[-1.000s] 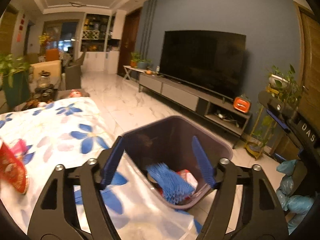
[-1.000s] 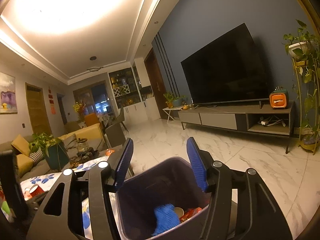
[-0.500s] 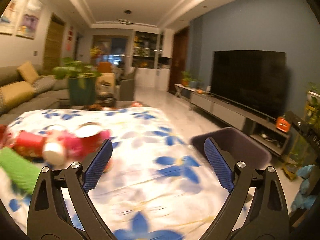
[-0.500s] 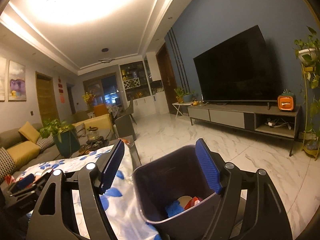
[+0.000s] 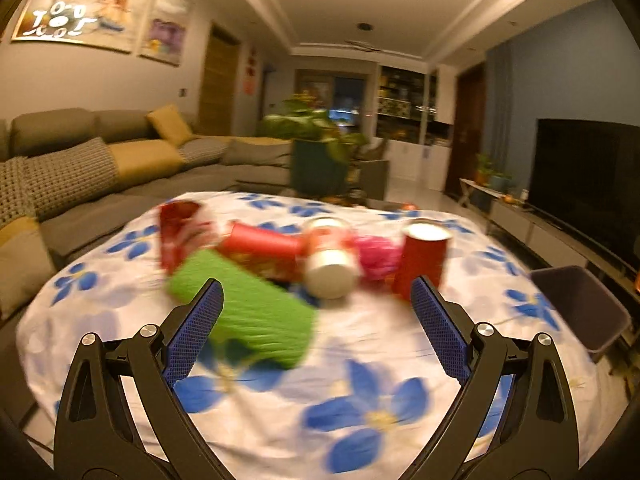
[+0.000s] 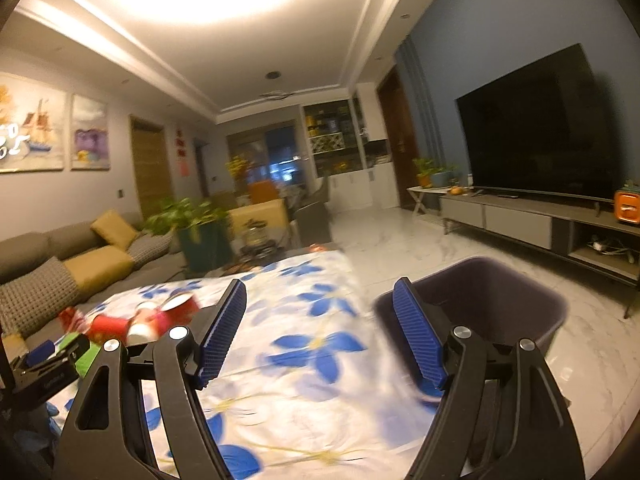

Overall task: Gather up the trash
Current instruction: 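Move both tools back to the remaining trash on the table, then grasp the green foam net with the left tool while the right tool grasps the large red paper cup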

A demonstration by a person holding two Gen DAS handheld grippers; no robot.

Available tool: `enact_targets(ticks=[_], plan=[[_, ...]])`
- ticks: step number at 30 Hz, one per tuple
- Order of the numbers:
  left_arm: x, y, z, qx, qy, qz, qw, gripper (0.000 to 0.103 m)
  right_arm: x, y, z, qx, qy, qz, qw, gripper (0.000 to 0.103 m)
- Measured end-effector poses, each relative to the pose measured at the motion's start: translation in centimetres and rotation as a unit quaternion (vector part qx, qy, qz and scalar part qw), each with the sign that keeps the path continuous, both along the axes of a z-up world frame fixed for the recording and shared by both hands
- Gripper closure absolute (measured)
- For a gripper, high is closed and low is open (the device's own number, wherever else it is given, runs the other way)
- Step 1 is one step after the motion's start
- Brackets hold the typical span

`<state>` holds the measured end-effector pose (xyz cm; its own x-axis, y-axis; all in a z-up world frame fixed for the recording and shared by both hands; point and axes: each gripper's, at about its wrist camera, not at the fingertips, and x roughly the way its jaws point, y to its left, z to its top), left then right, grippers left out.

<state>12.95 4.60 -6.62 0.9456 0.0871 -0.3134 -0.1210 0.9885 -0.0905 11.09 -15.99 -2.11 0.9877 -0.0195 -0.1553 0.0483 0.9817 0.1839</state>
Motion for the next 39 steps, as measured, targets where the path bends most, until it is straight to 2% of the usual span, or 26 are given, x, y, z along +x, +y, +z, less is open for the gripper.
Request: enact_targets(ticks=[5, 9, 12, 16, 21, 25, 31, 33, 34, 35, 39], plan=[[-0.1, 3.3, -0.6, -0.01, 0.01, 0.019, 0.9997, 0.01, 0.9, 3.2, -0.6, -0.006, 0.008, 0.036, 0.999, 0.029], [0.7, 4.4, -1.2, -0.024, 0.017, 0.018, 0.9994, 0.01, 1.7, 5.4, -0.6, -0.018, 0.008, 0.054, 0.998, 0.029], [1.5, 5.1, -1.6, -0.029, 0.025, 0.01, 0.9992, 0.015, 2.4, 6.6, -0.7, -0.024, 0.008, 0.065, 0.998, 0.029], [3.0, 6.5, -2.4, -0.071, 0.05, -0.014, 0.9961, 0.03, 3.7, 8.3, -0.9, -0.031, 0.01, 0.076, 0.997, 0.029], [4.2, 7.5, -3.1, -0.096, 0.071, -0.029, 0.9924, 0.048, 5.6, 9.9, -1.6, -0.034, 0.019, 0.085, 0.996, 0.029], [5.1, 7.9, -3.4, -0.116, 0.085, -0.047, 0.9885, 0.066, 7.1, 10.7, -2.0, -0.035, 0.032, 0.09, 0.995, 0.029], [6.4, 8.0, -4.1, -0.134, 0.105, -0.065, 0.9833, 0.082, 9.7, 12.2, -2.3, -0.035, 0.048, 0.102, 0.993, 0.029], [6.9, 8.0, -4.3, -0.144, 0.112, -0.07, 0.9807, 0.092, 10.5, 12.8, -2.3, -0.038, 0.052, 0.106, 0.992, 0.029], [7.1, 8.0, -4.4, -0.146, 0.114, -0.072, 0.9801, 0.1, 10.8, 13.0, -2.4, -0.039, 0.054, 0.108, 0.992, 0.029], [7.2, 7.9, -4.4, -0.146, 0.114, -0.073, 0.9799, 0.103, 11.2, 13.3, -2.4, -0.039, 0.056, 0.111, 0.992, 0.029], [7.4, 7.7, -4.5, -0.14, 0.121, -0.078, 0.9797, 0.103, 12.3, 14.2, -2.5, -0.043, 0.063, 0.116, 0.99, 0.029]])
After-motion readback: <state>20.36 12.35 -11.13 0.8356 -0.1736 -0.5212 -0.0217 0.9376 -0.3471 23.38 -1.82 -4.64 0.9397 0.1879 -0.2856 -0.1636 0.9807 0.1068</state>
